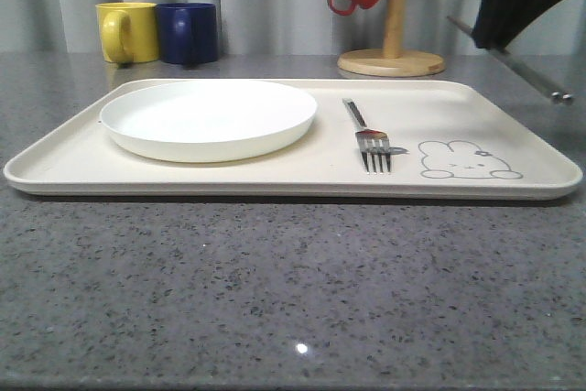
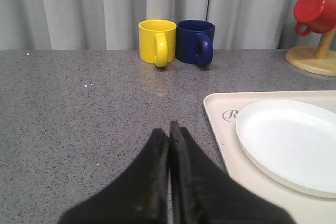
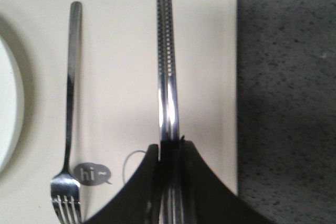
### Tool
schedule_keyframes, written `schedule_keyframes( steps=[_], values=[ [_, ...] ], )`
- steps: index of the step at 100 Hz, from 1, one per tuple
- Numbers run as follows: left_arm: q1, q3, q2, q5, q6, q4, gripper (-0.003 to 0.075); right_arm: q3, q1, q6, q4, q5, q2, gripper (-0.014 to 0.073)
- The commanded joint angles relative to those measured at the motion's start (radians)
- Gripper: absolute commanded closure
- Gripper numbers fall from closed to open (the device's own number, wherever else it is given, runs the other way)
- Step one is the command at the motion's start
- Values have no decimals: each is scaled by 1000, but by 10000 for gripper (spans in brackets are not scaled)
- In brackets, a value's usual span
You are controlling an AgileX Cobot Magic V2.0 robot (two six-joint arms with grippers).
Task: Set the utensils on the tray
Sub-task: 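Lower the chopsticks onto the tray beside the fork and release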
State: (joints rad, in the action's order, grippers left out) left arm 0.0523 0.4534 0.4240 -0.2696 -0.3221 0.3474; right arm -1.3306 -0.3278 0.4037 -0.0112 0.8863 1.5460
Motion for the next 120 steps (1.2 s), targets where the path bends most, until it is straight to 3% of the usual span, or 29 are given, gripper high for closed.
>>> schedule_keyframes(
  steps=[1,25,74,83,105,120],
  values=[
    [-4,29,6,77,-2,8,738,-33,-31,57,-28,-80,-10,620],
    [-4,29,6,77,-2,8,738,-38,-72,124,-28,-169,69,620],
    [-4,29,6,77,-2,8,738,-38,-74,128,-25,-170,146,609],
    [-4,29,6,77,-2,8,738,-38,-74,128,-19,-163,154,553],
    [-4,29,6,77,-2,8,738,-38,-74,128,-19,-154,155,317],
    [-4,29,6,77,-2,8,738,-38,-74,128,-19,-146,142,283]
  ],
)
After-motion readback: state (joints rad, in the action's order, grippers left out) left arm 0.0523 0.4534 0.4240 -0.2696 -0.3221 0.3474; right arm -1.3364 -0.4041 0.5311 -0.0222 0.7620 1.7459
